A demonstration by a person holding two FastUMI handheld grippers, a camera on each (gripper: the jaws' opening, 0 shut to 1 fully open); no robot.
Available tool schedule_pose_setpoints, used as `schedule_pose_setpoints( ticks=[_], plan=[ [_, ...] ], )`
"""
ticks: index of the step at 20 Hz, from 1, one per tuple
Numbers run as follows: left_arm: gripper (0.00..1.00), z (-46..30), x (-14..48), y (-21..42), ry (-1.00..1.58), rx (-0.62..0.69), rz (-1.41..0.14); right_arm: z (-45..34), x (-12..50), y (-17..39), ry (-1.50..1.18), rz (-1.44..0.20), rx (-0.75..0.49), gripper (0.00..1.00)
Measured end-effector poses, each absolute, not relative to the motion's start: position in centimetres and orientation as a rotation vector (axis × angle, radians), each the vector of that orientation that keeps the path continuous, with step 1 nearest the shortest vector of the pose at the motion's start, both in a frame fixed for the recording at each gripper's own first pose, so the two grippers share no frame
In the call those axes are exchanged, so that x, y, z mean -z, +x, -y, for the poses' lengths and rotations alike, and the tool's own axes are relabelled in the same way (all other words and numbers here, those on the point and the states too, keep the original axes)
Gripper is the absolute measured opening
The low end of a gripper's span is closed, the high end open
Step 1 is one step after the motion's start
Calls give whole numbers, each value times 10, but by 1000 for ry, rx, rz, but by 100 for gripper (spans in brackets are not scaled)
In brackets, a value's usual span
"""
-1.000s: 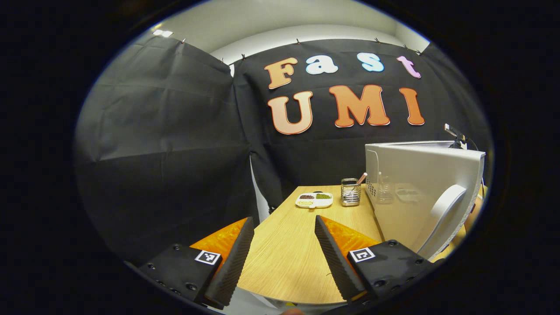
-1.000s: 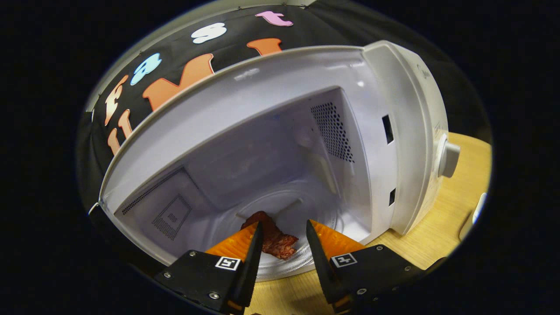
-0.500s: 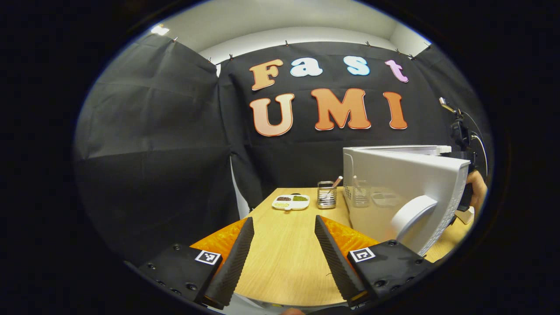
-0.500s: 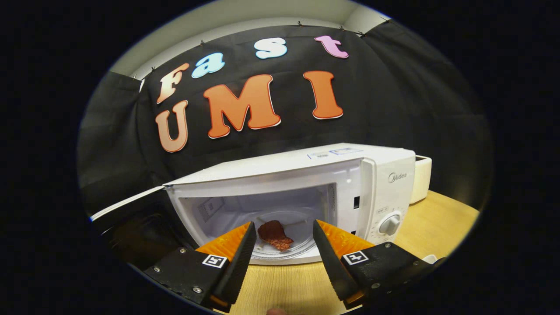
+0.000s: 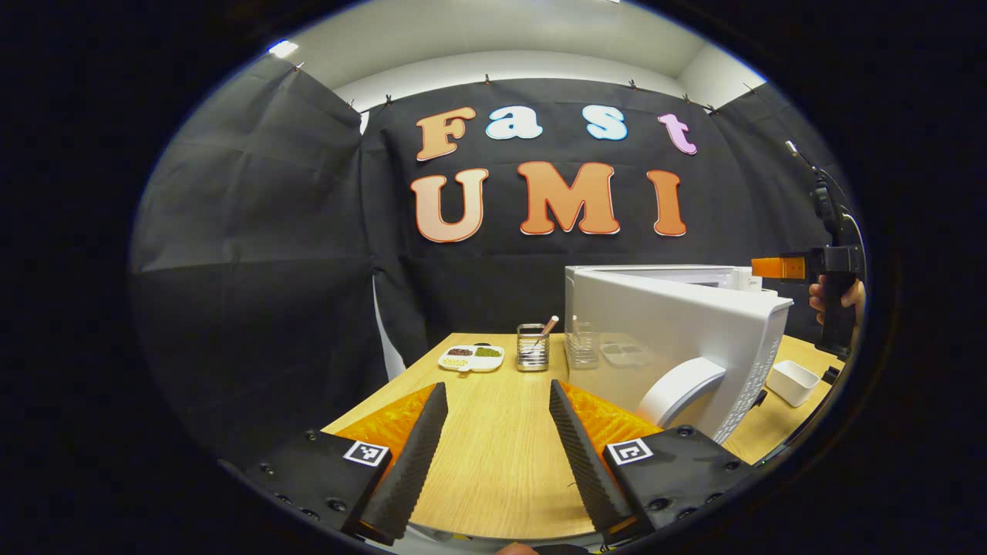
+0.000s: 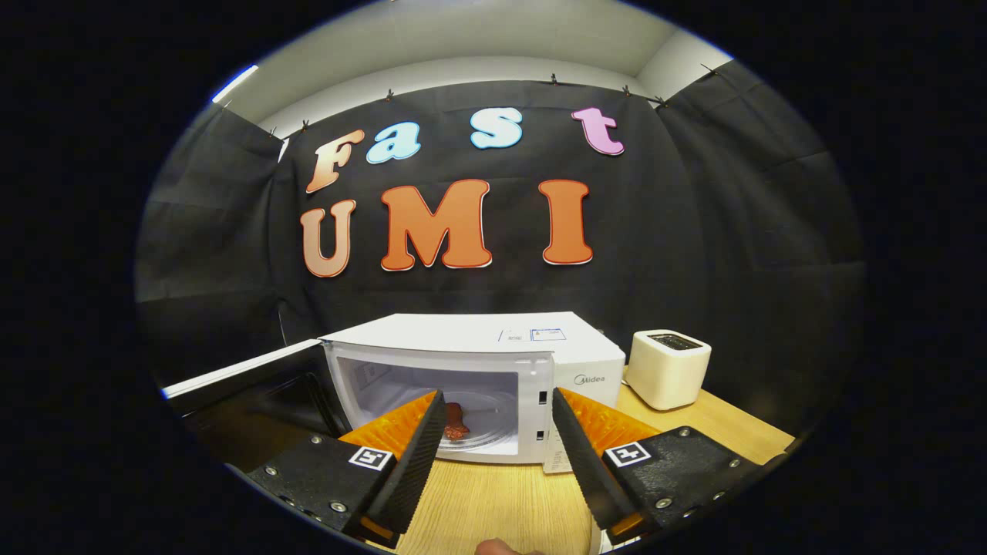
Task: Open the microwave oven with the left hand, put the food in, and close the microwave oven.
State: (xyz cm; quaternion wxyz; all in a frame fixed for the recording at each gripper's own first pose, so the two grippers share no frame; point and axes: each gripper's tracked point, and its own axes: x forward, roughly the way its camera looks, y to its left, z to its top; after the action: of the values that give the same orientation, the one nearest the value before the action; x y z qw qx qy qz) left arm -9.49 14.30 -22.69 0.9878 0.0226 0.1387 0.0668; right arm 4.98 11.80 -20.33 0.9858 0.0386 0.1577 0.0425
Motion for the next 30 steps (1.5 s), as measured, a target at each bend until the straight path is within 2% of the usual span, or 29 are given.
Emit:
schedule_pose_setpoints(
  ticks=[11,18,21,22,23,26,30],
  plan=[
    [84,-28,230,-61,40,65,-269,-43,160,9,-15,-232,-73,85],
    [85,58,244,-31,4,199,-294,4,164,-5,-44,-236,-37,86],
    [80,96,255,-15,-21,257,-319,25,169,-11,-50,-244,-18,86],
    [60,110,261,-11,-22,274,-335,31,170,-13,-50,-248,-13,86],
    [56,119,267,-4,-24,282,-343,37,172,-13,-52,-251,-5,86],
    [13,148,281,10,-56,315,-384,57,174,-14,-67,-253,25,86],
    [12,185,283,30,-58,378,-384,69,175,-15,-55,-253,31,86]
  ],
)
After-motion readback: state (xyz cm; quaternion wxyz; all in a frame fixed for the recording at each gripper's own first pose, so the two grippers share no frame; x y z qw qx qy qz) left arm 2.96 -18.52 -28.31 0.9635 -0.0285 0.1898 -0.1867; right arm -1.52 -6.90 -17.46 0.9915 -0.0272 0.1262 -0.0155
